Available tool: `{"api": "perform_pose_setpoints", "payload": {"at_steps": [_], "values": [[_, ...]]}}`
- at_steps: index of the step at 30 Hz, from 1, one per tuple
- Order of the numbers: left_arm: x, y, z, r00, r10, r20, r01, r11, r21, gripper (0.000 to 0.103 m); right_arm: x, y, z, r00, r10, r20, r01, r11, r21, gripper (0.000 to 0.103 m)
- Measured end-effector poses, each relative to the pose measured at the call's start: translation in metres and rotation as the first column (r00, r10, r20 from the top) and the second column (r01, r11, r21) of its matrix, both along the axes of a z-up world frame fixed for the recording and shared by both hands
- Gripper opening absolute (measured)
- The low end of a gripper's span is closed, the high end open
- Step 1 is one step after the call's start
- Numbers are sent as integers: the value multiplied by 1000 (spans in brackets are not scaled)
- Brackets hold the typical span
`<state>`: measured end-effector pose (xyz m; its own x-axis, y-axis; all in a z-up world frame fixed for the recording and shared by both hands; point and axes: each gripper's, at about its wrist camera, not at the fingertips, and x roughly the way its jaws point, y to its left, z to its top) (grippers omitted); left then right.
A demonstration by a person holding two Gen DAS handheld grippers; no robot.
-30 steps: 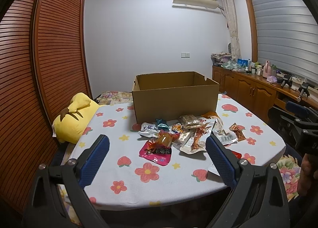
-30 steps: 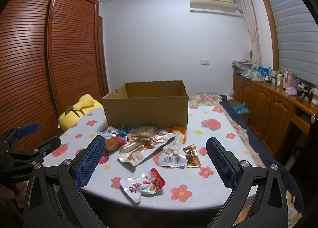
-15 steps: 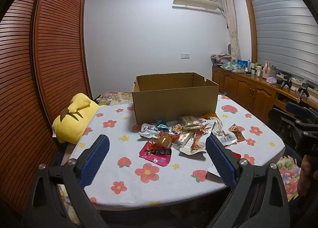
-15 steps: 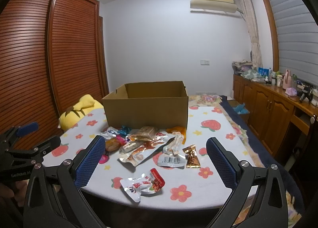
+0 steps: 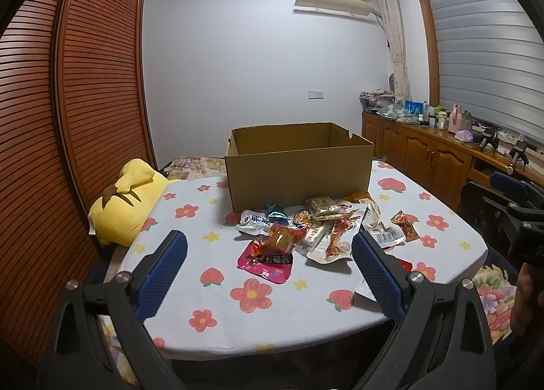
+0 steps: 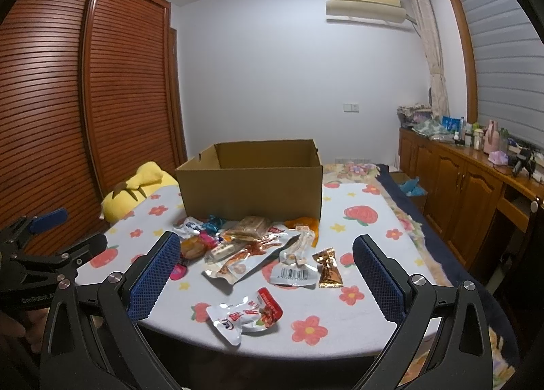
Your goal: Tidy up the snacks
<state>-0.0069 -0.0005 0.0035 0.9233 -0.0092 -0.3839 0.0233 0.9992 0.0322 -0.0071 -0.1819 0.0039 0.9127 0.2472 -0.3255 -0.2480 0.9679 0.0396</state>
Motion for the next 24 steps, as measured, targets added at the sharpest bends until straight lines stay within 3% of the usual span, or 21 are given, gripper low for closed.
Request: {"api": "perform_pose_setpoints", "payload": {"at_steps": [24], "values": [[14, -3, -23, 997, -30, -65, 30, 999, -14, 98, 9, -7, -11, 999, -5, -48, 5, 1000, 2, 103]]}}
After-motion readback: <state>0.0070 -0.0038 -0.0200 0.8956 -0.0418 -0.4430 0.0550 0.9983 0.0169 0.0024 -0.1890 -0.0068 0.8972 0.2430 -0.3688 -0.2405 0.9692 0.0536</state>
